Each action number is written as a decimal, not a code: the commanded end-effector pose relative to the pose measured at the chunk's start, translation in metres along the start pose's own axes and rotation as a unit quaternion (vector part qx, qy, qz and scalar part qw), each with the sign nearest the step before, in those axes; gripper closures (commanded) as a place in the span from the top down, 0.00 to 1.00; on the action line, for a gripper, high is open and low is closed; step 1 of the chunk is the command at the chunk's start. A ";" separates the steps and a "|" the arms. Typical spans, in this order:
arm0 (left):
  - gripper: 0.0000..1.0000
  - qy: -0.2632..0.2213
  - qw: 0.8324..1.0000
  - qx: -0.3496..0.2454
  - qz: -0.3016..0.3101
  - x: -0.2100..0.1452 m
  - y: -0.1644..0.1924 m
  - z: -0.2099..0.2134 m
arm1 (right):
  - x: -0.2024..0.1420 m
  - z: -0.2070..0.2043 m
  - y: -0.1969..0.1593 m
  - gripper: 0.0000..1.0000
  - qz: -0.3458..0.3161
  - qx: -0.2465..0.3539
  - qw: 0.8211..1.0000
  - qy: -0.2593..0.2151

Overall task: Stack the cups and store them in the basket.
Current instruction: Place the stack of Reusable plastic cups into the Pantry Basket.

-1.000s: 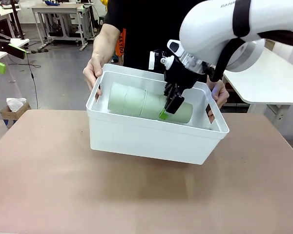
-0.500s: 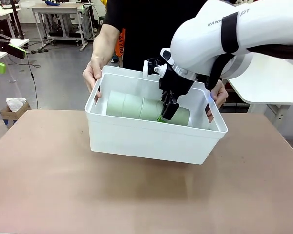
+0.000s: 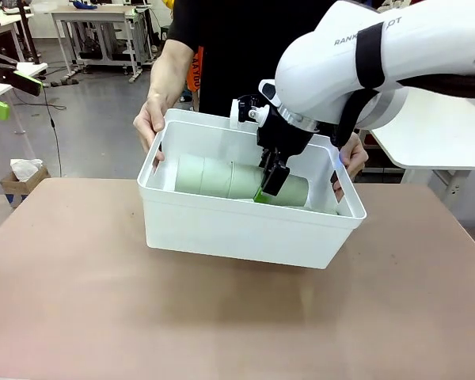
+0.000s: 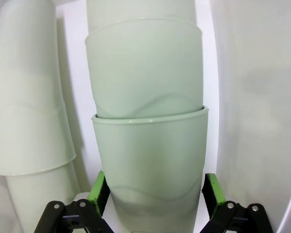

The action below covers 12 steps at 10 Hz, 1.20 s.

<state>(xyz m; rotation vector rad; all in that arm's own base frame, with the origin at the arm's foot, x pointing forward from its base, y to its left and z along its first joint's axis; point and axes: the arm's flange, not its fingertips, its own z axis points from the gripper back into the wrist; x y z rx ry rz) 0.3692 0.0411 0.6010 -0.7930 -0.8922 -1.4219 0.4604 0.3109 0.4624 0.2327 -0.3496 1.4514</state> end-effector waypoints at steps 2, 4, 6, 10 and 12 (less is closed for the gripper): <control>1.00 0.001 1.000 -0.002 0.005 0.004 -0.001 0.001 | -0.008 0.032 -0.005 1.00 -0.014 -0.017 1.000 -0.007; 1.00 0.001 1.000 -0.002 0.005 0.004 -0.001 0.001 | -0.018 0.070 -0.012 1.00 -0.022 -0.021 0.999 -0.025; 1.00 0.001 1.000 -0.002 0.005 0.004 -0.001 0.001 | -0.037 0.119 -0.022 1.00 -0.032 -0.017 0.997 -0.062; 1.00 0.001 1.000 -0.002 0.005 0.004 -0.001 0.001 | -0.125 0.215 -0.046 1.00 -0.085 0.004 0.979 -0.184; 1.00 0.001 1.000 -0.002 0.005 0.004 -0.001 0.001 | -0.188 0.249 -0.055 1.00 -0.099 0.009 0.963 -0.252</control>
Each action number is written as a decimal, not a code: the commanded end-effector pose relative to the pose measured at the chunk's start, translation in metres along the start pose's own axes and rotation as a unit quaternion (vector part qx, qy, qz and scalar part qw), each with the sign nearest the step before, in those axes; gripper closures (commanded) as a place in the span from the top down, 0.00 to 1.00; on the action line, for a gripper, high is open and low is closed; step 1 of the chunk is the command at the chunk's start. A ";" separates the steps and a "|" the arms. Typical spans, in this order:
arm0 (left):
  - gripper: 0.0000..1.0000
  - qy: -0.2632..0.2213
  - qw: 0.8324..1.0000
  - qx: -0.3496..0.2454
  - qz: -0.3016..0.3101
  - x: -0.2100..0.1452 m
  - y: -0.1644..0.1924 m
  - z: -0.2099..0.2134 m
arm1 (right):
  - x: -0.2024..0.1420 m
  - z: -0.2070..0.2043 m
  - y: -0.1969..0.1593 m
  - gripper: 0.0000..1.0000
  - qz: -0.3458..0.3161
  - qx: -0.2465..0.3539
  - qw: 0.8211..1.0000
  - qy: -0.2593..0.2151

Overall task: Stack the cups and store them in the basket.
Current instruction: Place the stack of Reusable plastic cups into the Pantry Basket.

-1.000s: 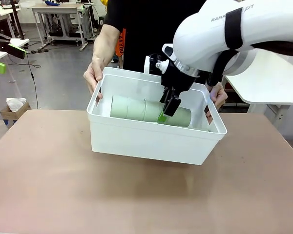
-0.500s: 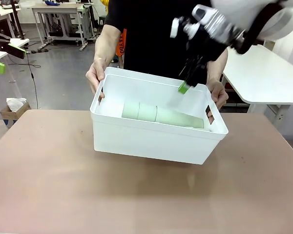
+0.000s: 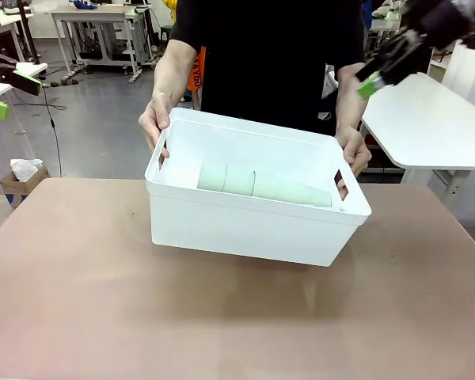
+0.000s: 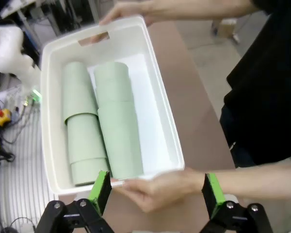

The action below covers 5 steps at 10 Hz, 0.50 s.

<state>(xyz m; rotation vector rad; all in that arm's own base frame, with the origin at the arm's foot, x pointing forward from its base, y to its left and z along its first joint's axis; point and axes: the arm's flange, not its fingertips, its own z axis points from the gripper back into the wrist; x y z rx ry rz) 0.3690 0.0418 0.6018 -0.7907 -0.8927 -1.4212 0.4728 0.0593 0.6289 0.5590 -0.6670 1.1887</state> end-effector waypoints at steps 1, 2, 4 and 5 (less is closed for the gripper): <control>1.00 0.000 1.000 -0.003 0.005 0.004 -0.001 0.000 | -0.036 0.035 -0.015 1.00 -0.010 0.011 0.999 -0.052; 1.00 0.000 1.000 -0.003 0.005 0.004 -0.001 0.000 | -0.063 0.054 -0.021 1.00 -0.011 0.013 0.997 -0.080; 1.00 0.000 1.000 -0.003 0.005 0.004 -0.001 0.000 | -0.093 0.076 -0.024 1.00 -0.015 0.002 0.993 -0.121; 1.00 0.000 1.000 -0.003 0.005 0.004 -0.001 0.000 | -0.098 0.083 -0.023 1.00 -0.002 -0.006 0.990 -0.141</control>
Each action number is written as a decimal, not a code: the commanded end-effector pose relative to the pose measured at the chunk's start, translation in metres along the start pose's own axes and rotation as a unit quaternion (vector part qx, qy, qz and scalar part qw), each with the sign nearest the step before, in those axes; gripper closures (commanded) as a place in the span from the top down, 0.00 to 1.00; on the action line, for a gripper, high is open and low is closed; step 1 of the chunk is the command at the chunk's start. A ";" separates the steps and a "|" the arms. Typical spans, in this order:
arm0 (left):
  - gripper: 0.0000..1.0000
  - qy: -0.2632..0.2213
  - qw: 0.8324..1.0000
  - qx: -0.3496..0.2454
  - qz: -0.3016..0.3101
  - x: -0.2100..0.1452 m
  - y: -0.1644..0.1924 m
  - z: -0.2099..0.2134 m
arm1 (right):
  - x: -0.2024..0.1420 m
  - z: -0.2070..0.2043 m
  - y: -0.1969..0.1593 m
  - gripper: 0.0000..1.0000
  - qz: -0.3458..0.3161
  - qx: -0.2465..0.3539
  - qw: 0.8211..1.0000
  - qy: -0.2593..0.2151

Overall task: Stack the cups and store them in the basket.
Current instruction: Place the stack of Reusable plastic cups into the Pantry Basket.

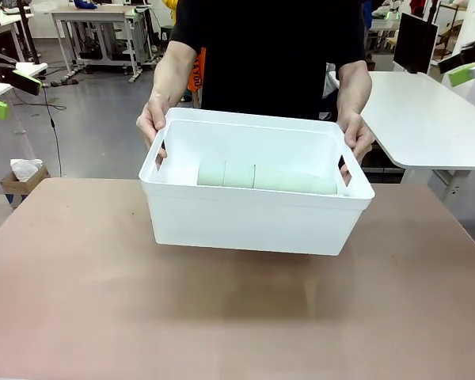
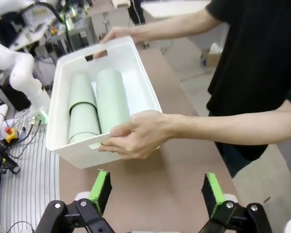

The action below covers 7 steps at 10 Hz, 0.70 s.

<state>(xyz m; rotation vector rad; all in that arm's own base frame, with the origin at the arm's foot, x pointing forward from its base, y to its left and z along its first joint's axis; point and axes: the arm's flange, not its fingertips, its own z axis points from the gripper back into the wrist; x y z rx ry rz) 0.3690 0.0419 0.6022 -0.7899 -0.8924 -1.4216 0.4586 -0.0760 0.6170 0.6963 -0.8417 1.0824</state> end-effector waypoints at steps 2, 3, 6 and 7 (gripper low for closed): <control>1.00 0.000 1.000 -0.003 0.006 0.003 -0.001 0.000 | 0.000 0.000 0.000 1.00 0.000 0.000 1.000 0.000; 1.00 0.000 1.000 -0.003 0.006 0.003 -0.001 0.000 | 0.000 0.000 0.000 1.00 0.000 0.000 1.000 0.000; 1.00 0.000 1.000 -0.003 0.006 0.003 -0.001 0.000 | 0.000 0.000 0.000 1.00 0.000 0.000 1.000 0.000; 1.00 0.000 1.000 -0.003 0.006 0.003 -0.001 0.000 | 0.000 0.000 0.000 1.00 0.000 0.000 1.000 0.000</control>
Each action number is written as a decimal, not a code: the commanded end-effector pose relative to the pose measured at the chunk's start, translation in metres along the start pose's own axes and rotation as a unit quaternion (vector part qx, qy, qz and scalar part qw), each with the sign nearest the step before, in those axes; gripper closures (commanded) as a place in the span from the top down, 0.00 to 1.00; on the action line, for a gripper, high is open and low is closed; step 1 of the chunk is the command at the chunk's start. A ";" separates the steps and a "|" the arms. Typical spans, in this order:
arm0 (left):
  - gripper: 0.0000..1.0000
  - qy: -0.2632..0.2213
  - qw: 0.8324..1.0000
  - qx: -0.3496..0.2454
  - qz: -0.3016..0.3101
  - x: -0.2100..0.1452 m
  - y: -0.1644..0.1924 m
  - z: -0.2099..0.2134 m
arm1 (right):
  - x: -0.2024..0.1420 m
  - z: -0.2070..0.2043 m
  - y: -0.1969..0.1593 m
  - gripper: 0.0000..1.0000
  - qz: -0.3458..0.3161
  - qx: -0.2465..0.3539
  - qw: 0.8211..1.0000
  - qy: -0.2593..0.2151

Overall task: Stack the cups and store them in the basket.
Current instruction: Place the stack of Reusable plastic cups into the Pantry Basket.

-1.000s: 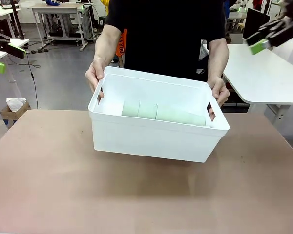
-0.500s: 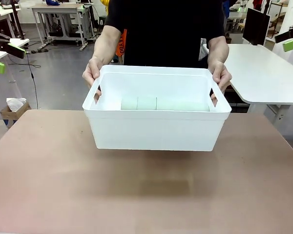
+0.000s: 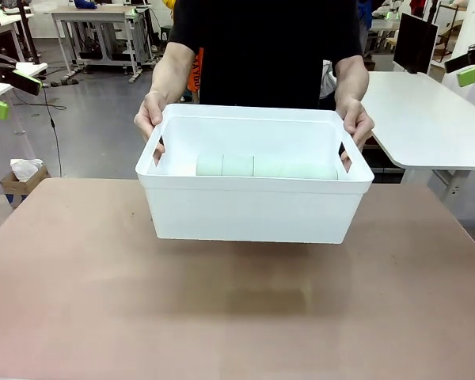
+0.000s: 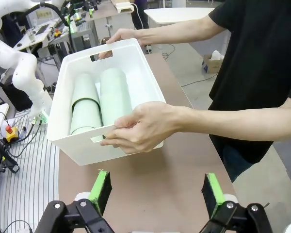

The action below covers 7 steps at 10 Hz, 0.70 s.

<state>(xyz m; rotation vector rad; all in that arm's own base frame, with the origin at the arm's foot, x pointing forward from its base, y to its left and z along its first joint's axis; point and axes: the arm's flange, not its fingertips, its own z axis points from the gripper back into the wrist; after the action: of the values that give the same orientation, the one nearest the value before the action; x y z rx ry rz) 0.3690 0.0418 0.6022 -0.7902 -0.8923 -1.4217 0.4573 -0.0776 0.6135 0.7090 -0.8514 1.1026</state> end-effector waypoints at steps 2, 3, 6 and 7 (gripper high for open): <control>1.00 0.000 1.000 -0.003 0.006 0.003 -0.001 0.000 | 0.004 0.000 -0.001 1.00 -0.009 -0.007 1.000 0.006; 1.00 0.000 1.000 -0.003 0.006 0.003 -0.001 0.000 | 0.004 0.000 -0.001 1.00 -0.009 -0.007 1.000 0.006; 1.00 0.000 1.000 -0.003 0.006 0.003 -0.001 0.000 | 0.004 0.000 -0.001 1.00 -0.009 -0.007 1.000 0.006; 1.00 0.000 1.000 -0.003 0.006 0.003 -0.001 0.000 | 0.004 0.000 -0.001 1.00 -0.009 -0.007 1.000 0.006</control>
<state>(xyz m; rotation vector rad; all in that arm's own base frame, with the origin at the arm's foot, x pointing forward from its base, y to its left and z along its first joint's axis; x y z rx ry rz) 0.3690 0.0418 0.6022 -0.7902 -0.8923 -1.4217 0.4573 -0.0775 0.6136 0.7063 -0.8500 1.1022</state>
